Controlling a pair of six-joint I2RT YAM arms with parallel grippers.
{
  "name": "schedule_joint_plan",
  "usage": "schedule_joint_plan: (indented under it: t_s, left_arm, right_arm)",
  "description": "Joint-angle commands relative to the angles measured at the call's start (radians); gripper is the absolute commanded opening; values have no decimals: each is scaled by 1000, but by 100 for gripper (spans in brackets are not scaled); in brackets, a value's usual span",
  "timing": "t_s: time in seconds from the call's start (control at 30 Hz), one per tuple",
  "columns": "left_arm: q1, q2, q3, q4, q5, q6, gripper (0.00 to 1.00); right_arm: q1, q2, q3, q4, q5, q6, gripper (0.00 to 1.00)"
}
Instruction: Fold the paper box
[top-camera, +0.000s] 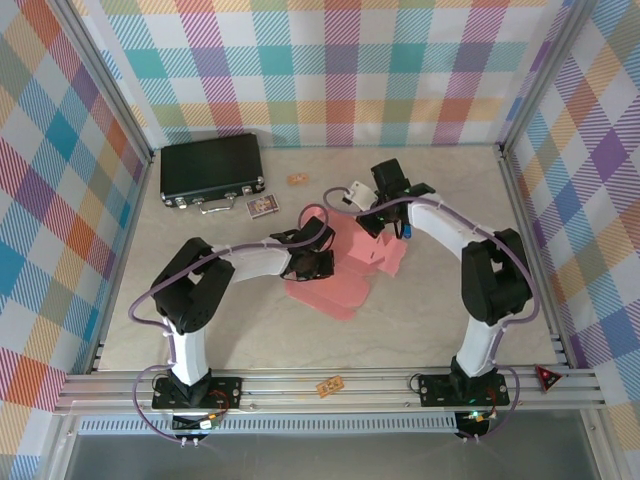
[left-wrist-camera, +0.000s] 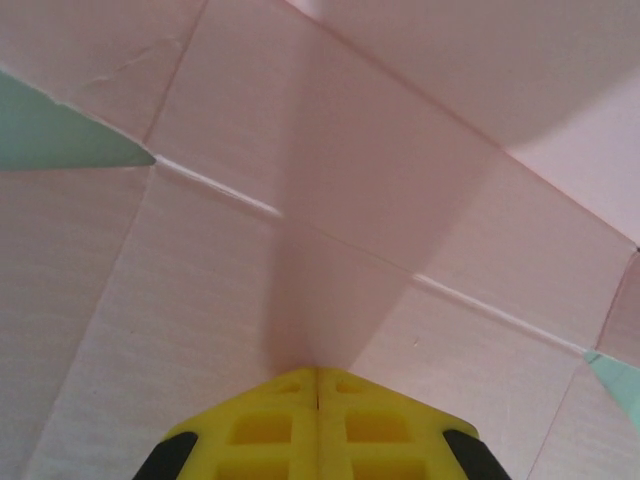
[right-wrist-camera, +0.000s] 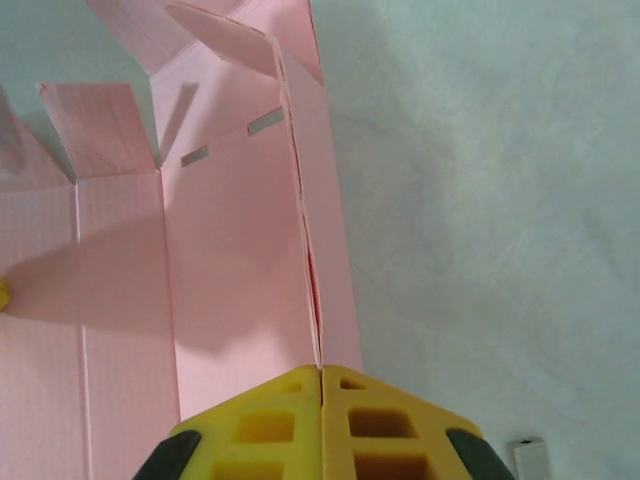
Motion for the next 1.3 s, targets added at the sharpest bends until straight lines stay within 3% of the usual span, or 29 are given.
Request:
schedule_joint_plan:
  t_s: [0.0, 0.03, 0.27, 0.4, 0.6, 0.73, 1.27]
  left_arm:
    - [-4, -2, 38, 7, 36, 28, 0]
    - [-4, -22, 33, 2, 29, 30, 0]
    - [-2, -234, -118, -19, -81, 22, 25]
    - [6, -314, -232, -2, -119, -12, 31]
    - [24, -316, -348, 47, -120, -52, 18]
    - [37, -275, -384, 123, -92, -73, 0]
    - [38, -215, -385, 180, -57, -130, 0]
  right_arm:
    - [23, -57, -64, 167, 51, -75, 0]
    - [25, -62, -70, 178, 59, -80, 0]
    - [35, -75, -95, 239, 111, -126, 0]
    - [43, -84, -111, 272, 139, -151, 0]
    - [55, -97, -129, 299, 147, -183, 0]
    - [70, -103, -142, 306, 153, -202, 0]
    - [154, -126, -316, 604, 287, -315, 0]
